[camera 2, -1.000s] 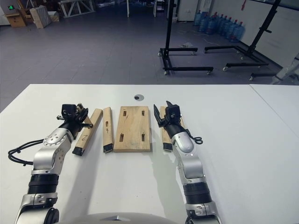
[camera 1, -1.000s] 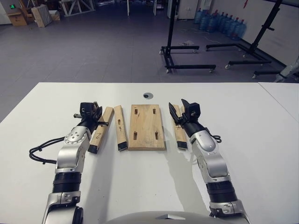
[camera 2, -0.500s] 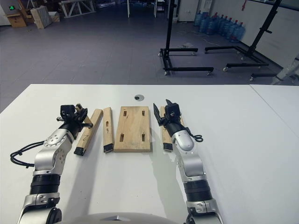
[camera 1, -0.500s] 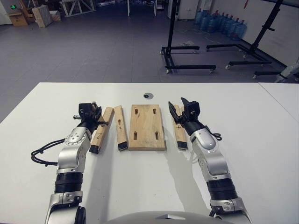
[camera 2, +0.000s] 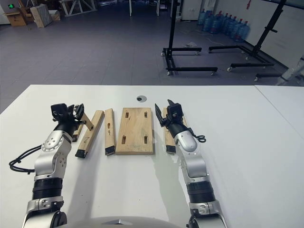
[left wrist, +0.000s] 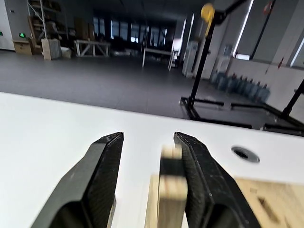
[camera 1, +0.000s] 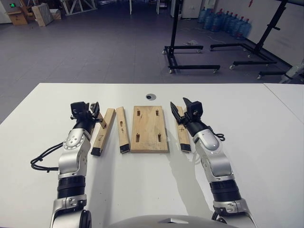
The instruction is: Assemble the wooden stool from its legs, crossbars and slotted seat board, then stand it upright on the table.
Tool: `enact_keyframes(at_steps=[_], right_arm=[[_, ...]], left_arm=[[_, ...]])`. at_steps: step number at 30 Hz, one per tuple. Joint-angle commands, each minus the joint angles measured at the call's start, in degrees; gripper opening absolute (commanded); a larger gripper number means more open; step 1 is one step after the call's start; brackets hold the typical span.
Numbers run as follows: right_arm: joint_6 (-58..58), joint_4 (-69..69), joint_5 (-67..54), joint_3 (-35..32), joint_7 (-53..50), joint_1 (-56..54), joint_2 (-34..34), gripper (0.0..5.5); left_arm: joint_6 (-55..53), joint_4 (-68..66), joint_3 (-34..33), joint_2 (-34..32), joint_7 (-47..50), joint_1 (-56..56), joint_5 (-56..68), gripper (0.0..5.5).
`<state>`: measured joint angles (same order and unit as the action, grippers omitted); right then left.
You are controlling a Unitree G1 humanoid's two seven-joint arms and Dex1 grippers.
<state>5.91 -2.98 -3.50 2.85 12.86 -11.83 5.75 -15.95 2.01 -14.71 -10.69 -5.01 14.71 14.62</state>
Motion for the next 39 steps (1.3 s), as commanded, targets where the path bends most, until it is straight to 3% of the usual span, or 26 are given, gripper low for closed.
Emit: enact_keyframes(at_steps=[1,9,17,28,39], right_arm=[[0.1,-0.3,0.01,0.81,0.23,-0.62,-0.33,2.88],[-0.71,0.66,-0.16,0.88,-0.31,-1.3,-1.18,2.88],[-1.33,1.66,0.06,1.02,0.25,-1.96,-1.1,2.88],[-0.34,0.97,-0.46,0.44,0.75,-0.73,-0.17,2.88],[-0.71,0.91,-0.44,0.09,0.04,-0.49,-0.56,2.88]], left_arm=[[-2.2,4.88,-1.58,-1.77,0.68,6.41,2.34,1.91],[-5.13,2.28,-4.28,-4.79,0.42,13.54,5.66,1.91],[-3.73,-1.24,-1.37,-3.57,-0.58,15.63,4.9,1.91],[-3.81,-17.46,3.66,-3.18,-4.72,8.16,0.73,1.91],[-3.34,-12.89,1.95,-3.08,-3.44,12.3,2.61,1.91]])
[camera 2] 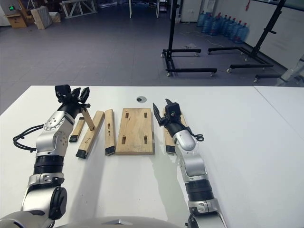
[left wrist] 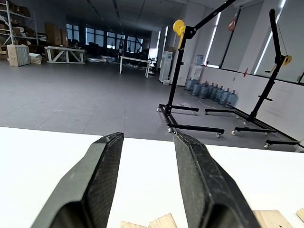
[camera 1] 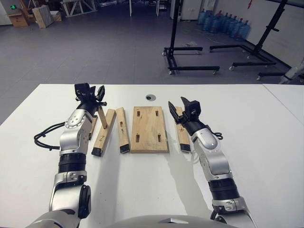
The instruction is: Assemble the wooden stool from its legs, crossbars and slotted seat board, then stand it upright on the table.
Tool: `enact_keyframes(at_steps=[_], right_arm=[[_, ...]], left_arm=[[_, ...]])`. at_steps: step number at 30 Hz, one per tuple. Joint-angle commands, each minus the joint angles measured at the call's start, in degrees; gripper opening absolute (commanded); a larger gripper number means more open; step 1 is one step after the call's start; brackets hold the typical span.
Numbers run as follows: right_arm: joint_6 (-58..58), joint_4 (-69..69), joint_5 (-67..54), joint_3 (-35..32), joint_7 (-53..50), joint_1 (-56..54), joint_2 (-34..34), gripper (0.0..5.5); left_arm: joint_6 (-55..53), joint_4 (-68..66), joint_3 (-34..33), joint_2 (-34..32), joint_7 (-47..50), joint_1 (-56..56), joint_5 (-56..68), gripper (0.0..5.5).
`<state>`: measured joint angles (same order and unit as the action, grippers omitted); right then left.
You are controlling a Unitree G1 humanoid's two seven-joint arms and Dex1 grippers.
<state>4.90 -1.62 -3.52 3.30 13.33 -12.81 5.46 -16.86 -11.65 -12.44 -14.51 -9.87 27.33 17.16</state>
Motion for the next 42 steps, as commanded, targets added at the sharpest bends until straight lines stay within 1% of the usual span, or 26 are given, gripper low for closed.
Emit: enact_keyframes(at_steps=[1,4,7,8,11,13,14,15,16,18,19,20,24,26,31,35,37,42], right_arm=[[0.32,-0.45,-0.7,-0.53,-0.51,0.63,-0.44,2.88],[-0.19,-0.23,-0.5,-0.66,-0.67,1.25,-0.1,2.88],[-0.18,-0.87,-0.42,-1.08,-0.94,2.55,0.22,2.88],[-0.13,-1.1,-0.41,-1.21,-1.02,3.03,0.33,2.88],[0.15,-2.51,-0.06,-1.41,-1.3,5.13,0.87,2.88],[0.49,-3.37,-0.08,-1.7,-1.67,6.77,1.03,2.88],[0.67,-3.76,-0.02,-1.73,-1.79,7.55,1.09,2.88],[0.82,-4.15,0.06,-1.5,-1.75,8.12,1.13,2.88],[1.06,-4.62,0.06,-1.29,-1.7,8.55,1.16,2.88],[1.69,-5.49,0.09,-1.1,-1.57,8.95,1.34,2.88],[1.99,-5.67,0.12,-1.08,-1.53,8.94,1.46,2.88],[2.23,-5.84,0.25,-0.94,-1.39,8.85,1.64,2.88],[2.77,-6.62,0.76,-0.2,-0.91,8.36,2.18,2.88],[3.03,-6.88,0.8,0.37,-0.44,8.6,2.28,2.88],[3.45,-7.46,0.69,0.6,-0.75,8.82,1.79,2.88],[3.63,-7.97,0.68,0.36,-0.9,9.23,1.8,2.88],[3.8,-8.18,0.66,0.21,-1.08,9.23,1.72,2.88],[4.11,-8.77,0.74,0.32,-1.38,9.65,1.62,2.88]], left_arm=[[-2.95,2.9,-0.75,0.63,2.36,0.17,0.21,1.91],[-4.69,11.78,-2.95,0.44,5.19,-0.26,1.43,1.91],[-3.08,22.85,-5.27,0.72,7.44,-3.16,1.78,1.91],[-2.97,25.99,-5.13,0.56,7.41,-4.88,1.48,1.91],[-0.84,34.03,-2.2,0.11,4.22,-15.51,-0.55,1.91],[4.08,35.9,0.78,0.84,4.23,-25.73,-6.04,1.91],[6.66,36.14,2.75,1.09,4.15,-30.38,-8.82,2.12],[8.4,35.89,4.33,1.78,3.93,-34.46,-10.29,2.2],[9.78,35.48,5.49,2.29,3.67,-37.37,-11.23,2.42],[10.82,34.6,7.35,2.97,2.86,-41.01,-11.93,2.65],[10.78,34.27,7.67,3.28,2.69,-41.77,-11.93,2.89],[9.84,33.49,7.81,3.24,2.83,-42.14,-12.36,2.97],[4.73,29.75,7.26,2.16,3.26,-41.9,-13.27,3.58],[2.06,28.77,8.03,1.38,2.26,-41.08,-13.75,3.91],[-9.65,29.95,11.52,-0.46,-0.43,-39.17,-14.25,3.91],[-19.26,31.3,10.11,0.29,-0.06,-37.83,-12.34,3.91],[-21.82,31.12,9.57,0.33,0.29,-37.75,-12.33,3.91],[-24.48,31.52,9.2,0.99,0.86,-37.63,-12.35,3.11]])
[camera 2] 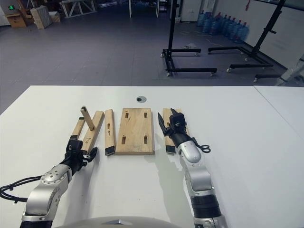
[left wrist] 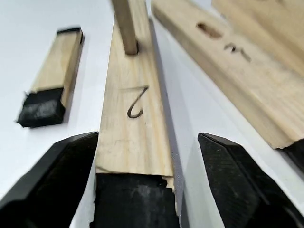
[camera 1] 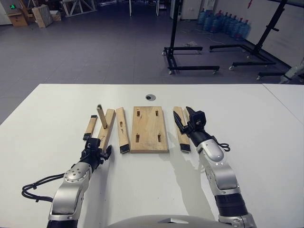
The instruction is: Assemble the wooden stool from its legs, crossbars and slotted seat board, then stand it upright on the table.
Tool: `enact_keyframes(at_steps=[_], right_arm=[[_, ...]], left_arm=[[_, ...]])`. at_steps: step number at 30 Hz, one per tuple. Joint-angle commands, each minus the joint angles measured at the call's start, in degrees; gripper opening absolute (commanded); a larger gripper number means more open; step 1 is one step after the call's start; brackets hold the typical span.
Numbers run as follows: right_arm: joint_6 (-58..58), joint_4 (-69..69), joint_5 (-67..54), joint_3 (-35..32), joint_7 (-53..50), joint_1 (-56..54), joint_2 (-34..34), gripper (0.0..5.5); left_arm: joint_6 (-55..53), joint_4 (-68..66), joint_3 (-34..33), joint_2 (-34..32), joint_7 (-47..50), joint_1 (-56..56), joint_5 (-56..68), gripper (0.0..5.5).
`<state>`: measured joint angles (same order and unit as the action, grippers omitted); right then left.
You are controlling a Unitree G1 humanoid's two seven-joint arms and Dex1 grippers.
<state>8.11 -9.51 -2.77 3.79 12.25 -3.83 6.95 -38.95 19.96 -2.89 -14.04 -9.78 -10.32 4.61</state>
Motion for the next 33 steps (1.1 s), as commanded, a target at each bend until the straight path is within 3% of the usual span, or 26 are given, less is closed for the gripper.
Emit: enact_keyframes(at_steps=[1,8,13,26,31,33], right_arm=[[1.0,-0.87,-0.02,-0.18,-0.33,0.64,0.12,2.88],[1.39,-0.66,-0.05,-0.17,-0.47,0.27,-0.09,2.88],[1.31,-0.07,-0.04,0.05,-0.14,-0.59,0.03,2.88],[0.0,2.23,-0.04,-1.31,-0.07,-3.09,0.58,2.88],[1.24,3.39,-8.16,-7.62,2.5,-7.76,0.82,2.88],[10.15,2.77,-24.43,-13.29,8.84,-10.82,0.86,3.07]], left_arm=[[-2.59,-0.07,-0.21,0.69,0.9,0.19,0.15,3.01],[-3.7,-3.56,-0.73,0.26,0.85,1.93,0.2,2.02],[-1.7,-9.1,-1.72,-1.38,-0.15,6.14,0.07,2.02],[13.02,-6.09,-6.58,6.99,0.5,12.64,8.26,2.02],[12.98,-4.68,-6.32,7.83,-11.89,12.75,21.52,2.02],[8.78,-3.91,-6.43,6.02,-20.75,10.84,30.63,2.02]])
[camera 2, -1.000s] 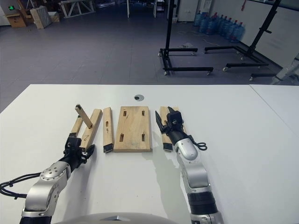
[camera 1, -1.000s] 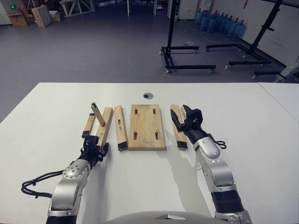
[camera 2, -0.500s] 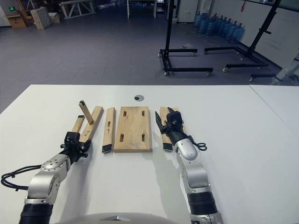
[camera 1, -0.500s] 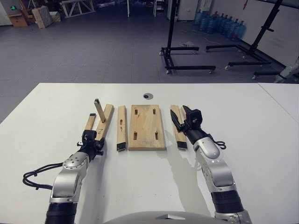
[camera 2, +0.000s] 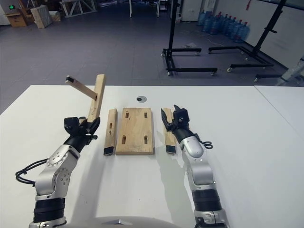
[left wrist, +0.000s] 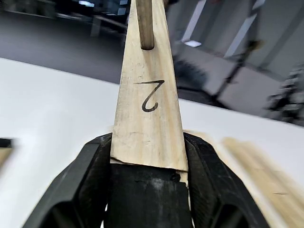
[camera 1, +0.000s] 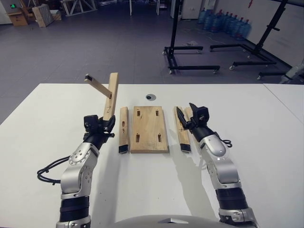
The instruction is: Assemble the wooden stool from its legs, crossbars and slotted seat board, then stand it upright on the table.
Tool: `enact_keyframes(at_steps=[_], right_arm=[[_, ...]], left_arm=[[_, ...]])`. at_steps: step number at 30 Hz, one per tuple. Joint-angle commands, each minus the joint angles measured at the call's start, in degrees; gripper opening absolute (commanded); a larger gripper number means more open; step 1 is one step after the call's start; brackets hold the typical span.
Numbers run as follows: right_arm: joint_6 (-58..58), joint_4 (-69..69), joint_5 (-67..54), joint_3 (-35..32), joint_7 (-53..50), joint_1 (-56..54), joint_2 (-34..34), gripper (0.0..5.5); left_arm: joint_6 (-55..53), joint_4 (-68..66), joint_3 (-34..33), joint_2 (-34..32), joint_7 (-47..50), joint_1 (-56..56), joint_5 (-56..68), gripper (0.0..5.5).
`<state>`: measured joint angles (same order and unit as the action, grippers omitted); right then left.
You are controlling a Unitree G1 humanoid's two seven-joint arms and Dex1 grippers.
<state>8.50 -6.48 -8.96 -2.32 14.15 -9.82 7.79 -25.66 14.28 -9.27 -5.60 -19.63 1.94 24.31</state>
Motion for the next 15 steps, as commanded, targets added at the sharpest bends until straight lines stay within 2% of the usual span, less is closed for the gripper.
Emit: enact_keyframes(at_steps=[1,5,8,11,15], right_arm=[[14.29,-0.42,-26.24,-9.85,9.55,-6.07,0.23,3.22],[27.14,-2.12,-51.26,-15.57,14.62,-7.73,0.38,3.92],[33.66,-2.42,-61.78,-15.24,15.3,-8.34,0.15,3.94],[37.09,-1.5,-67.8,-14.87,14.77,-9.9,0.09,3.94],[38.25,0.43,-68.66,-13.77,15.37,-11.97,0.5,3.94]], left_arm=[[-6.66,2.07,-0.03,-3.58,-14.9,-1.99,14.9,2.02],[-11.12,0.27,-1.3,-6.93,-24.2,-0.37,24.06,2.02],[-13.61,-0.82,-0.96,-9.31,-29.29,0.64,27.83,2.02],[-15.41,-1.67,0.57,-10.52,-32.18,1.94,29.78,2.02],[-18.05,-2.57,2.03,-11.32,-34.03,3.4,31.73,2.02]])
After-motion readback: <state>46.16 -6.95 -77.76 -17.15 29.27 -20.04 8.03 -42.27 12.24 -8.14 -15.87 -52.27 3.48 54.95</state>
